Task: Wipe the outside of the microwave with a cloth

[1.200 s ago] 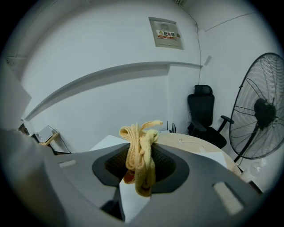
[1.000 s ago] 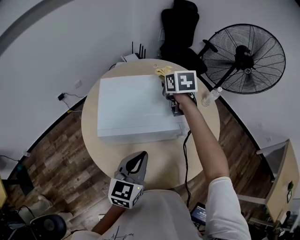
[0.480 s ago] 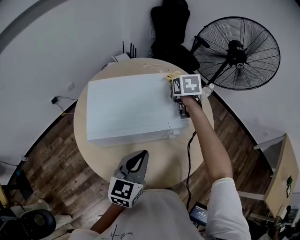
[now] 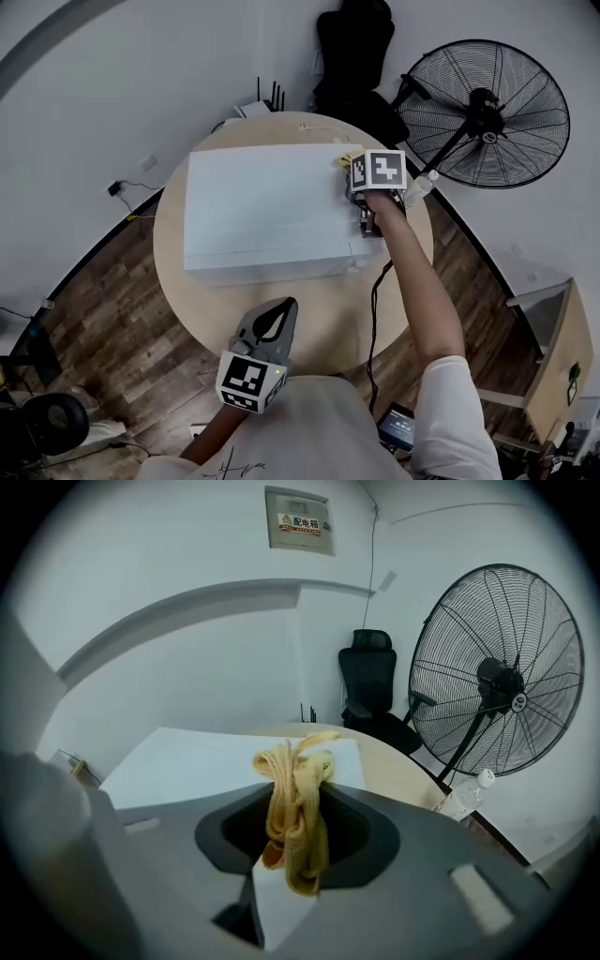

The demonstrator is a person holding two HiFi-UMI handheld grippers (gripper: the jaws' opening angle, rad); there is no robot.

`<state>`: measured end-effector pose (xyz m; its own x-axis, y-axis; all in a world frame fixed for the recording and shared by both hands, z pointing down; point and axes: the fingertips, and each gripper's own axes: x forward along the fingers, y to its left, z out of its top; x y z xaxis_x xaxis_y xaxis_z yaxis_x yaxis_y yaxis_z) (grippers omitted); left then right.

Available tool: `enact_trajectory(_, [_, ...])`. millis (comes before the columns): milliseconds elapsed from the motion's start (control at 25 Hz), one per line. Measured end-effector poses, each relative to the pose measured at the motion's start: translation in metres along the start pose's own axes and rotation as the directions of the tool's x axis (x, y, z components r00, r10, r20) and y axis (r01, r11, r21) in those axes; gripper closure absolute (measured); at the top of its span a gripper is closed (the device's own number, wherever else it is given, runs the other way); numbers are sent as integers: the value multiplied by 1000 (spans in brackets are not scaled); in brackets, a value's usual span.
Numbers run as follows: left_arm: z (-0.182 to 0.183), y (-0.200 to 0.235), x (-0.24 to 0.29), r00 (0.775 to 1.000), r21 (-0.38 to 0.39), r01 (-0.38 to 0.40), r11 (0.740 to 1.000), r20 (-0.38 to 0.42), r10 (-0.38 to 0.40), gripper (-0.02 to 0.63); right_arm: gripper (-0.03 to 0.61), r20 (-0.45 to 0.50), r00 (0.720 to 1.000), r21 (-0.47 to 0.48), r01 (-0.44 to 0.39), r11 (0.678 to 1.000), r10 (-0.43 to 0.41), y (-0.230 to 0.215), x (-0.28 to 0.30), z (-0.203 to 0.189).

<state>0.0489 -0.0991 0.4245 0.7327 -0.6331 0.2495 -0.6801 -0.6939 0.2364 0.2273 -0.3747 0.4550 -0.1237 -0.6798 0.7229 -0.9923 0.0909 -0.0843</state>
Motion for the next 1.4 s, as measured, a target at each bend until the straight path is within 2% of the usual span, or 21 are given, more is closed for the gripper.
enact_trajectory(160, [0,3,-10,1000,0,0,1000,7,0,621,445,-4,1000,11,-9,1000,9,11,-1,-2])
enact_trajectory(320, [-3,9,-21,1000,3,-5,1000,7,5,621,445,-10,1000,-19,-26,999,25,34,-1,-5])
enact_trajectory(1040, [-11,39,-74,996,-20,-86,996,26,87,621,445,3,997,-58,-72,996,72,126,14,0])
enact_trajectory(1400, [-12,49,-91,992,-31,-115,993,44,116,621,445,10,989,-60,-145,988,146,179,22,2])
